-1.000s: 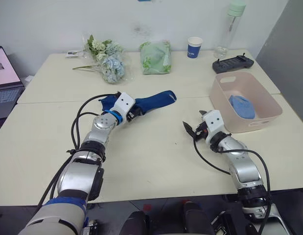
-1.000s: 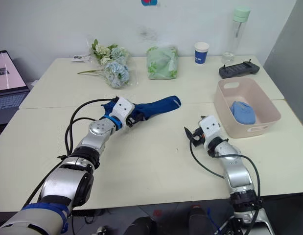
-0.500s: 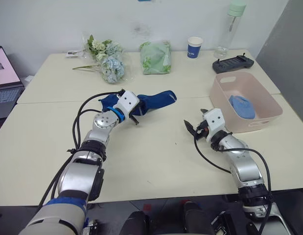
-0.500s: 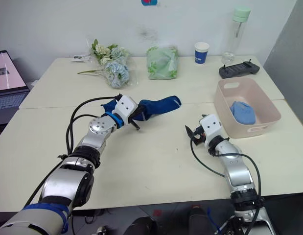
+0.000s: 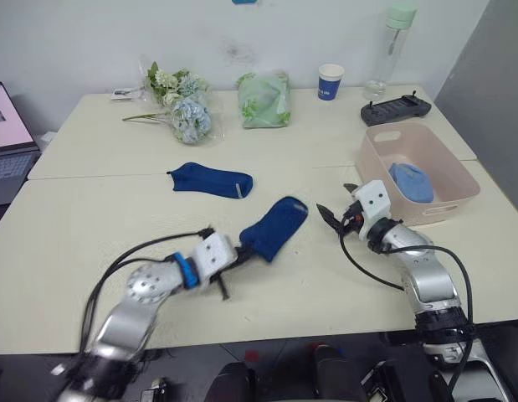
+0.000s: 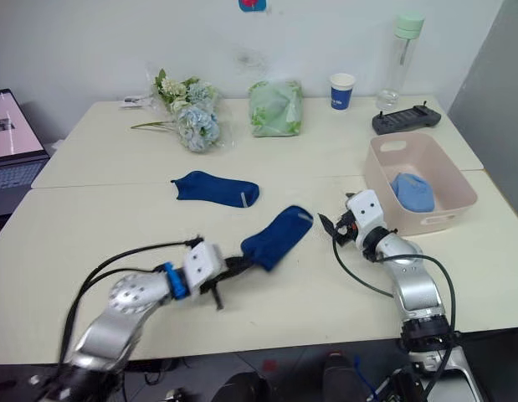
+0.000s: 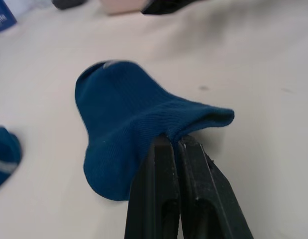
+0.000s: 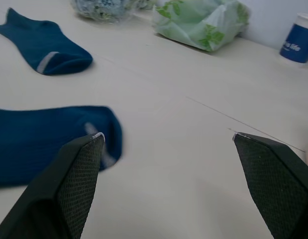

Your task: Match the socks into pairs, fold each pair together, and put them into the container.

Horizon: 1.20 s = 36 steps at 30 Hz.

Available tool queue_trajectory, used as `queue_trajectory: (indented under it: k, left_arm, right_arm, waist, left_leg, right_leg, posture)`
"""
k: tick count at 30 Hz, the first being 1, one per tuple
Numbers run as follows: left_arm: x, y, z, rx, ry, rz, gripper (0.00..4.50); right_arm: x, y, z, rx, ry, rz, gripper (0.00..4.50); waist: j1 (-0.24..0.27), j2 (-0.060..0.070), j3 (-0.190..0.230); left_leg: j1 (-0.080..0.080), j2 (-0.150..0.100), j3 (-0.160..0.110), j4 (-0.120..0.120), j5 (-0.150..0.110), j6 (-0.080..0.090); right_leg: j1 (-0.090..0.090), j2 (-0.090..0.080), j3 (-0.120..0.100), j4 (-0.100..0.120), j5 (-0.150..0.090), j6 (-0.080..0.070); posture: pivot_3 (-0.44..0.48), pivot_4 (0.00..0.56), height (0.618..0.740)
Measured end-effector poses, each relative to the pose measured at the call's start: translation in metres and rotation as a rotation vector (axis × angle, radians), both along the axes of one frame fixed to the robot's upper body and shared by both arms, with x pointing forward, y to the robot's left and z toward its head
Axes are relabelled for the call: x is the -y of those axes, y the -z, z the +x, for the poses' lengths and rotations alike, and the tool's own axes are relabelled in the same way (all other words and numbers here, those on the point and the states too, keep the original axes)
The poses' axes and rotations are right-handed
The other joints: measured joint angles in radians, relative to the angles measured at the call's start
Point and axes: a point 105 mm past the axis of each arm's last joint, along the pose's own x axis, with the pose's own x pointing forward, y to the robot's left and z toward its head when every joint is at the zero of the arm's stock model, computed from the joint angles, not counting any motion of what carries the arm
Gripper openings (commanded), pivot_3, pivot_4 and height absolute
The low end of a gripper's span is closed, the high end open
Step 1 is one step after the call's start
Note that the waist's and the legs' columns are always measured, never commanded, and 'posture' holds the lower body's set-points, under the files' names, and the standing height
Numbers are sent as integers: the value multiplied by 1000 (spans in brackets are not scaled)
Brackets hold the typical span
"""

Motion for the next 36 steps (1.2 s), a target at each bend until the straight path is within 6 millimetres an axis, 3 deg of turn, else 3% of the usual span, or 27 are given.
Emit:
queue_trajectory:
  k: [5, 8, 12, 18, 20, 21, 23, 25, 28, 32, 36]
  left_arm:
    - [-2, 4, -35, -135, 40, 20, 12]
    - [-1, 3, -38, -139, 45, 24, 670]
    - [-4, 1, -38, -178, 23, 19, 1891]
    - [-10, -22, -59, -353, 80, -35, 3695]
    - [-6, -54, -46, -357, 94, -146, 4375]
    - [-6, -70, -39, -325, 98, -177, 4489]
    - [-5, -103, -19, -263, 96, -264, 4489]
    - [-7, -111, 2, -209, 49, -283, 4489]
    - [-7, -87, 36, -217, -44, -249, 4489]
    - [35, -50, 84, -179, -17, -179, 4489]
    - [71, -36, 106, -144, 34, -127, 4489]
  right_arm:
    - [-4, 0, -3, -10, -54, -15, 4500]
    - [-8, 0, -4, -13, -76, -20, 4500]
    - [-9, 1, -5, -63, -108, -7, 4500]
    - [-6, 14, -21, -201, -185, 6, 4500]
    - [2, 19, -28, -243, -206, -18, 4500]
    - [0, 19, -31, -252, -231, -17, 4500]
    - [-5, 13, -45, -263, -319, -17, 4500]
    - [-7, 11, -60, -292, -409, -55, 4500]
    - [-12, 12, -75, -340, -497, -75, 4500]
    - [-21, 16, -77, -355, -543, -97, 4500]
    - [-21, 19, -72, -348, -514, -84, 4500]
  waist:
    - [15, 0, 0]
    - [21, 0, 0]
    - [24, 0, 0]
    - [24, 0, 0]
    - [34, 0, 1]
    - [35, 0, 1]
    - [30, 0, 1]
    - [28, 2, 0]
    - [19, 1, 0]
    - [34, -1, 0]
    - [31, -3, 1]
  left_leg:
    - [0, -1, 0, 0, 0, 1]
    - [0, -2, 0, 0, 0, 1]
    - [0, -2, 0, 0, 0, 1]
    - [0, 0, 0, 0, -1, 2]
    - [0, -1, -3, 1, -2, 4]
    - [1, -1, -4, 2, -2, 4]
    - [3, -3, -3, 2, -1, 2]
    - [6, -4, -2, 0, -1, 2]
    - [9, -3, -1, -1, -1, 2]
    - [9, -5, -1, 2, -1, 2]
    - [3, -5, -3, 1, -1, 2]
  right_leg:
    - [2, 0, -1, -1, 0, 0]
    - [2, 0, -1, -1, 0, 0]
    - [2, 1, -1, -1, 0, 0]
    - [2, 0, -1, -1, 0, 0]
    - [5, 0, -4, -2, 0, 0]
    - [6, 0, -6, -2, 0, 0]
    - [9, 1, -5, -3, 0, 0]
    - [12, 1, -4, -5, 0, 0]
    - [13, 2, -4, -5, 0, 0]
    - [17, 2, -6, -5, 0, 0]
    - [11, 1, -6, -7, 0, 0]
  posture:
    - [0, 150, 740]
    - [0, 150, 740]
    - [0, 150, 740]
    - [0, 150, 740]
    - [0, 150, 740]
    - [0, 150, 740]
    - [0, 150, 740]
    - [0, 150, 740]
    - [0, 150, 740]
    - [0, 150, 740]
    - [0, 150, 740]
